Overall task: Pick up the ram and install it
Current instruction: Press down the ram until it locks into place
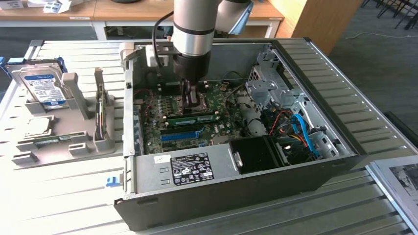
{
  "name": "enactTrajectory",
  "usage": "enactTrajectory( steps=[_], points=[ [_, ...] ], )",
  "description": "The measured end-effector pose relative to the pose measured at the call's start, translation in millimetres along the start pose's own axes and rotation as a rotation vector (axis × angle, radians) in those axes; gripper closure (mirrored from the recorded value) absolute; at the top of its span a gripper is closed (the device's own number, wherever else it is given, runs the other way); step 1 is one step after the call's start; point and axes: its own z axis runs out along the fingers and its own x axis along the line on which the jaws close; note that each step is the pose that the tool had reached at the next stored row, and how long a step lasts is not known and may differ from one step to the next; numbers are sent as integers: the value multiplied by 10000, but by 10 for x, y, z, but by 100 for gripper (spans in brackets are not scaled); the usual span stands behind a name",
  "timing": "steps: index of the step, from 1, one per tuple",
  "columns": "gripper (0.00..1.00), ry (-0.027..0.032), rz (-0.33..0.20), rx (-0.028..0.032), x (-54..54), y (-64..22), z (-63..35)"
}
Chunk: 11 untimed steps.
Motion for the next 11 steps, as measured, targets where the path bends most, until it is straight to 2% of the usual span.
enactTrajectory(
  steps=[11],
  points=[
    [90, 1, 0, 0, 5, 3, -100]
  ],
)
